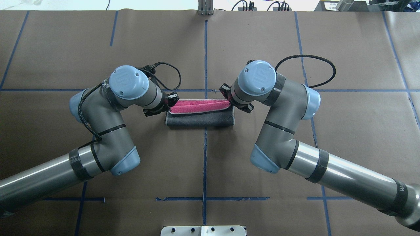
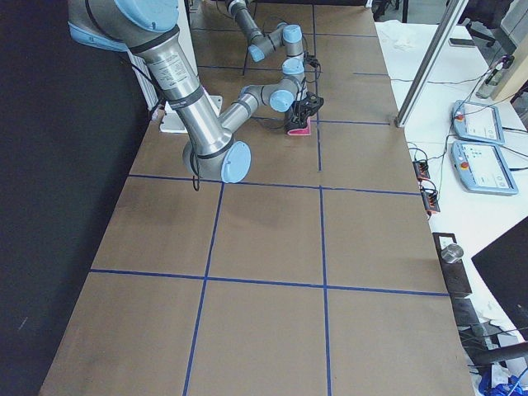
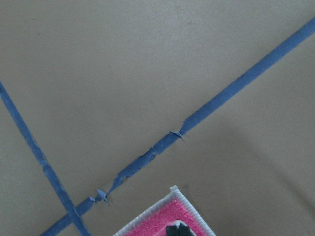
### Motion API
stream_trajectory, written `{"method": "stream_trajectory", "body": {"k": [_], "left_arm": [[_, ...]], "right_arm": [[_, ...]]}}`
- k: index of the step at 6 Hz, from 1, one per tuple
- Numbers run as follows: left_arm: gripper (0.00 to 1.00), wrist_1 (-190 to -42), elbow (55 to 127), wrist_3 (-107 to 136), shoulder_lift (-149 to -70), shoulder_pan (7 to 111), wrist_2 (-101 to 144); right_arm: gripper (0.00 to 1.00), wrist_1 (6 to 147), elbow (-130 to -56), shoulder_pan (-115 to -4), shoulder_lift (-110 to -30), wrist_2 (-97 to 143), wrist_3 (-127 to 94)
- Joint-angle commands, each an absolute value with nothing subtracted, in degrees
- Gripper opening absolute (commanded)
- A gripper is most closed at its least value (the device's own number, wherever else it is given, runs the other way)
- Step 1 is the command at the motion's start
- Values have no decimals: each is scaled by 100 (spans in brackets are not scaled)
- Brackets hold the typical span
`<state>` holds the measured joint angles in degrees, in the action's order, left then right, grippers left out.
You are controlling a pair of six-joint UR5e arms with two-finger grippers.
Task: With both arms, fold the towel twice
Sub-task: 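Open both grippers and raise them off the folded towel strip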
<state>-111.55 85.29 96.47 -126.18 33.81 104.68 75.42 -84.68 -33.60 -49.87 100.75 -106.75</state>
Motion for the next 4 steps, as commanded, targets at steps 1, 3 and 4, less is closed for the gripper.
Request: {"method": "stream_trajectory", "body": {"k": [1, 3, 4], "left_arm": [[90, -11162, 8377, 9808, -12656, 3558, 10468], [100, -11162, 8033, 9608, -12964, 3804, 10563], [100, -11162, 8033, 9615, -12981, 3927, 10721]], "right_arm": [[50, 7532, -8158, -3645, -4817, 10351, -10670], [100, 7506, -7421, -3998, -4370, 10652, -10434], [100, 7201, -7287, -4016, -4377, 10644, -10450]]}}
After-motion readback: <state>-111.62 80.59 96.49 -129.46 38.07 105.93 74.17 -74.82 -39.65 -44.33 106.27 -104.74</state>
